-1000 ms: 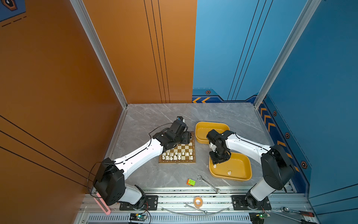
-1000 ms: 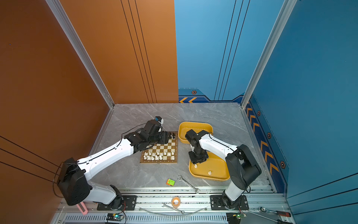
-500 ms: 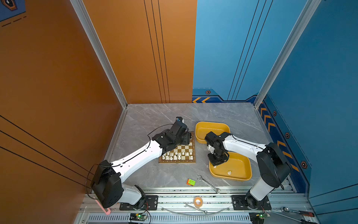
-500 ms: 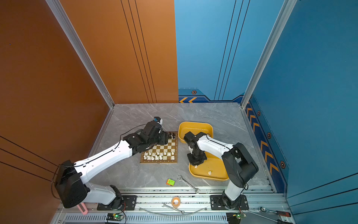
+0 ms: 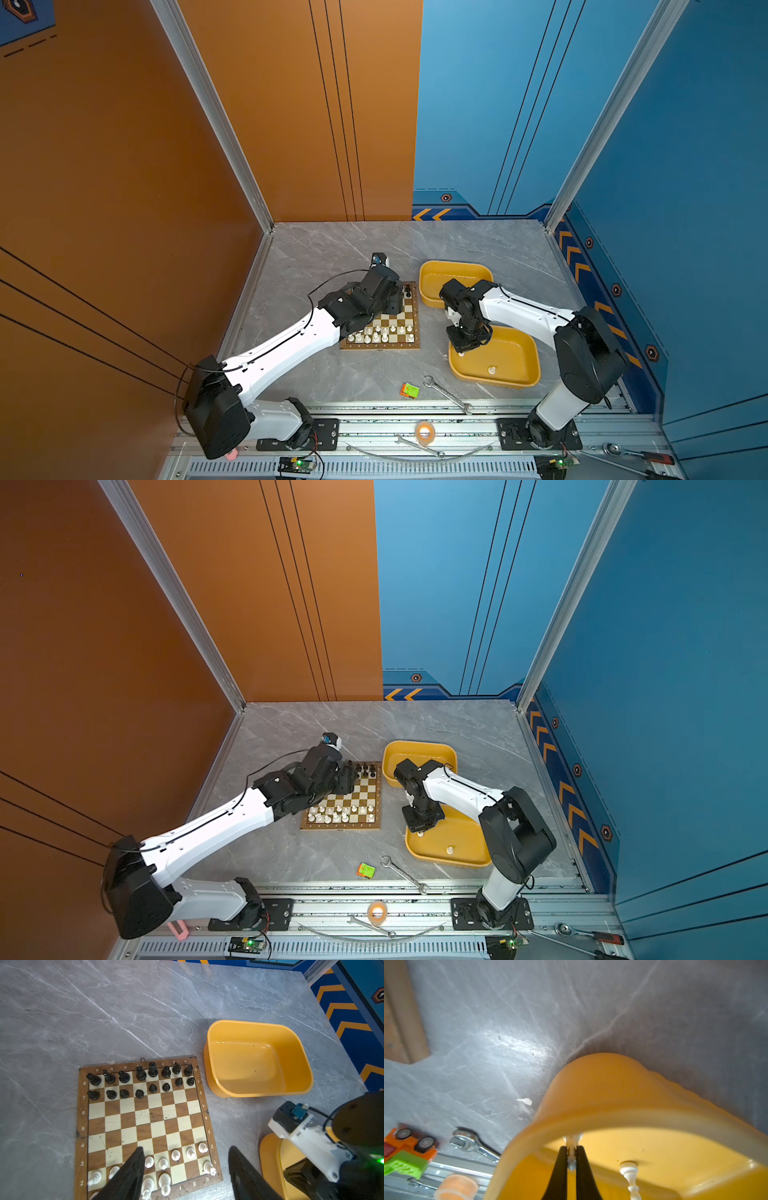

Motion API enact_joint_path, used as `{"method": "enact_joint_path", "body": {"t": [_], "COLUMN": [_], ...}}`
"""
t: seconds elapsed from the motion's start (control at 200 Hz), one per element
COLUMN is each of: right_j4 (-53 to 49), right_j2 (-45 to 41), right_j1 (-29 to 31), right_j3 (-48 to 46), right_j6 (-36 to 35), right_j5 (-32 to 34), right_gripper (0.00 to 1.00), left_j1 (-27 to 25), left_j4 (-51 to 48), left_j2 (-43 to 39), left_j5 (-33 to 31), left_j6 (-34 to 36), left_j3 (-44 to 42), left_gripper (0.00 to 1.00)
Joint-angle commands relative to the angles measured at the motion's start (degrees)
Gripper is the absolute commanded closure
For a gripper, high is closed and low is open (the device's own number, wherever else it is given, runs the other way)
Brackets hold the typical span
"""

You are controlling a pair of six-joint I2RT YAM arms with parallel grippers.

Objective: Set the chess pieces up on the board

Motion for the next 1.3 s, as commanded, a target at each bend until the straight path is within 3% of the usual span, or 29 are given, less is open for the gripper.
{"method": "enact_joint_path", "body": {"t": [0.0,0.215,0.386,0.486,0.566,0.806,1.297], "right_j4": [-4.98,-7.92,-7.90,-8.45,-8.73,-8.93,-9.15], "right_j2": [-3.89,-1.54,4.36,8.98,12.64,21.15,30.24], "right_j1": [0.68,2.81,7.94,11.97,14.64,18.48,18.97], "right_j3": [5.58,14.83,21.82,26.50,29.27,34.51,40.21], "right_j6": [-0.05,0.66,5.58,7.84,9.29,10.87,9.34], "right_j5": [1.62,3.54,3.78,4.28,4.87,5.52,7.18], "right_gripper": [1.00,1.00,1.00,1.00,1.00,1.00,1.00], "left_j1": [-0.82,2.54,10.98,14.95,15.75,17.59,21.71], "left_j4": [-6.89,-11.59,-9.60,-9.82,-10.75,-11.00,-11.40], "left_j2": [-5.86,-18.75,-24.46,-24.91,-25.17,-25.78,-27.68], "left_j5": [-5.80,-6.72,1.31,9.38,11.83,14.88,18.41], "left_j6": [-1.98,-4.60,-2.69,-0.19,1.89,4.30,5.93], "left_j3": [-1.89,-10.34,-14.89,-14.65,-14.92,-16.27,-16.91], "left_gripper": [0.34,0.31,0.28,0.26,0.24,0.23,0.22]}}
